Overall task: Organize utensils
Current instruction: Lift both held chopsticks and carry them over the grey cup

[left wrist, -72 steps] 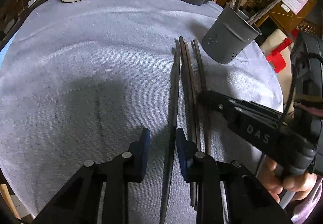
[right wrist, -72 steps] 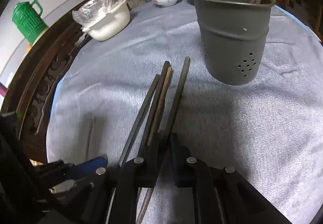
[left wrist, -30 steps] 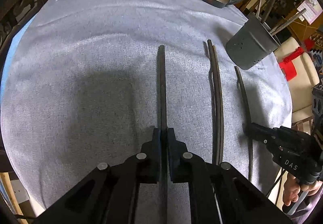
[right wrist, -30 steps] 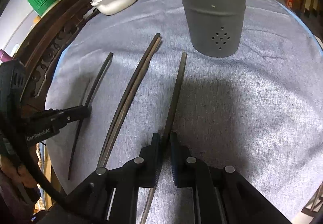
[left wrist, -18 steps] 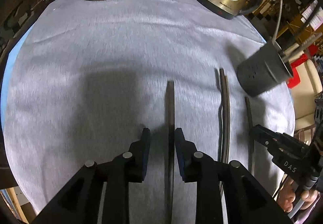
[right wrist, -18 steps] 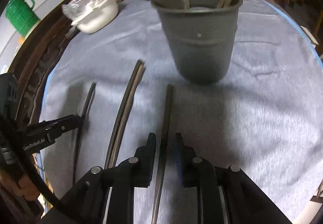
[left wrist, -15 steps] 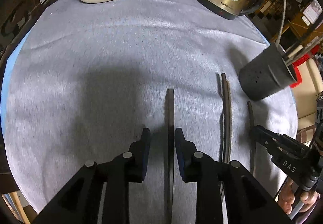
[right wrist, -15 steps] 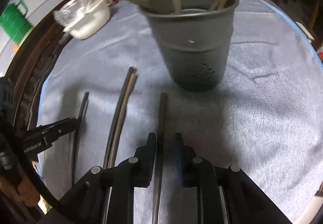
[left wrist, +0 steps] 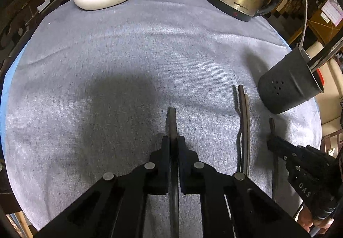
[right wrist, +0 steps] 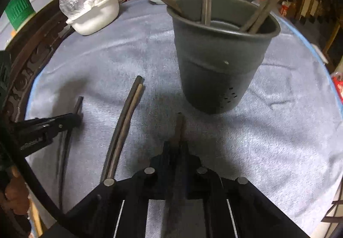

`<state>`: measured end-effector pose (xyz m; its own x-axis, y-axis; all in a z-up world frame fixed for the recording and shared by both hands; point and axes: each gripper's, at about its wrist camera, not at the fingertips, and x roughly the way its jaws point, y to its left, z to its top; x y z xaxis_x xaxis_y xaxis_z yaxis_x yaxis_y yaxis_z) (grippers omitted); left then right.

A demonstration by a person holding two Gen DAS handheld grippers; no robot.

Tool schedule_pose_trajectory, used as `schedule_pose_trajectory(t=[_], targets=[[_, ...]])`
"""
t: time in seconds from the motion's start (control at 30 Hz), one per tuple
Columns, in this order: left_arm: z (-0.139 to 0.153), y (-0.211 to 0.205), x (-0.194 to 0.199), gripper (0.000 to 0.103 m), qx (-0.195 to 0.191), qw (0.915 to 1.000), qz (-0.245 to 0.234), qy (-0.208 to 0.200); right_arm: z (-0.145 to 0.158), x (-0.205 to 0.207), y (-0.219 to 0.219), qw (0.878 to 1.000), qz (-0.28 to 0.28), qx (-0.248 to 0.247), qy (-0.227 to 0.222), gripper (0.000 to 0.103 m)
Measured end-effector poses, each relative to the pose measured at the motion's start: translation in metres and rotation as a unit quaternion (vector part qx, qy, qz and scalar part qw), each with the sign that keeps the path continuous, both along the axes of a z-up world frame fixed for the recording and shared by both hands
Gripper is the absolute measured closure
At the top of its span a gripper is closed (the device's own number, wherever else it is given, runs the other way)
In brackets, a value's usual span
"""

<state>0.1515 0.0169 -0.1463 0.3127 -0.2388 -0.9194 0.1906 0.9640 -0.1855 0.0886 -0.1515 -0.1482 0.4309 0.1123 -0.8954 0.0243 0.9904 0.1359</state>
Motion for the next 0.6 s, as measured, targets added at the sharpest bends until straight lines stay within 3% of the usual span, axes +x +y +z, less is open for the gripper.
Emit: schedule_pose_trajectory(t=[0.17, 0.6], targets=[[0.023, 0.01, -0.014, 0.096, -0.011, 0.9995, 0.014, -0.025, 0.015, -0.013, -0.009, 0.999, 0.007, 0.028, -0.019, 0.097], [0.116, 0.029, -0.07, 0.097, -0.047, 0.9901, 0.011, -0.132, 0.097, -0.07, -0.009, 0.985, 0.044, 0.071, -0.151, 0.097]])
